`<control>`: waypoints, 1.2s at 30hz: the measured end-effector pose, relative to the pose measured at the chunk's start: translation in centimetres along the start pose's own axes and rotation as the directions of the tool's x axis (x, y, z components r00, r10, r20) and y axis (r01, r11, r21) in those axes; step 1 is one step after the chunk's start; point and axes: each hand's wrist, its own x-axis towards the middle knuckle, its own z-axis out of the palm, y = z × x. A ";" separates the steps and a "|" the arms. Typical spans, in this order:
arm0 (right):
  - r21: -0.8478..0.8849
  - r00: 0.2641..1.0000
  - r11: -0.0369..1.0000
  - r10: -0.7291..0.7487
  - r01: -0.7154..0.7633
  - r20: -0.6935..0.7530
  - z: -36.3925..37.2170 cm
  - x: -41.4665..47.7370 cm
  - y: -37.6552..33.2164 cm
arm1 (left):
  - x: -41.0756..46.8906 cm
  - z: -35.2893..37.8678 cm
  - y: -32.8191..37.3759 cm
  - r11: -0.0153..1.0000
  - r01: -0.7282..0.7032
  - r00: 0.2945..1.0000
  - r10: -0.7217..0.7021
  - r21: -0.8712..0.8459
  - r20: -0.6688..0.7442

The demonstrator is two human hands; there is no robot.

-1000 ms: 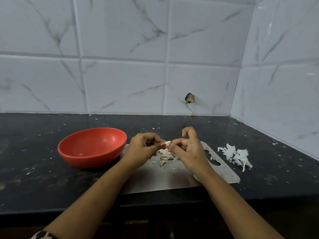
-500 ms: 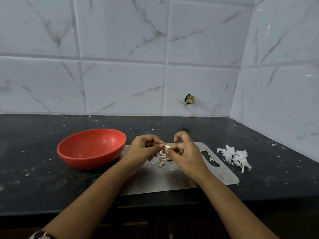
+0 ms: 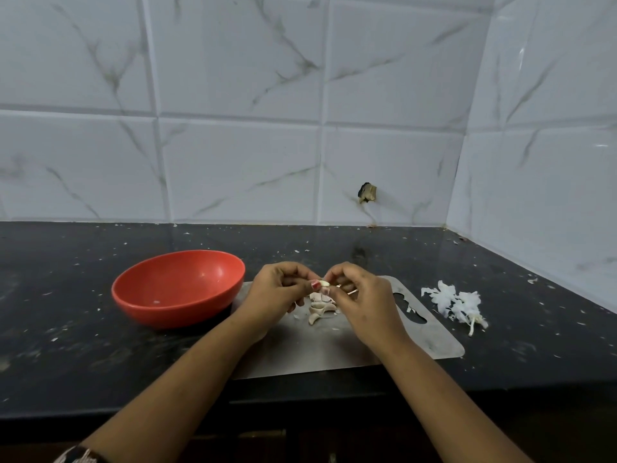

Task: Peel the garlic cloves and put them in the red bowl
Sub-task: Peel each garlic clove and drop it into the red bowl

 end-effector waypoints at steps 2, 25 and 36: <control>0.012 1.000 1.000 0.006 -0.006 0.000 0.0 0.0 0.0 | 0.0 0.0 0.0 1.000 -0.001 1.000 0.001 -0.009 -0.005; 0.400 0.961 0.875 0.264 -0.272 0.076 -0.1 0.2 -0.2 | -0.5 0.7 -0.1 0.838 -0.265 0.948 0.316 0.477 -0.029; 0.418 0.958 0.862 0.275 -0.285 0.086 -0.2 0.2 -0.4 | -0.3 0.2 -0.3 0.773 -0.228 0.942 0.329 0.592 -0.067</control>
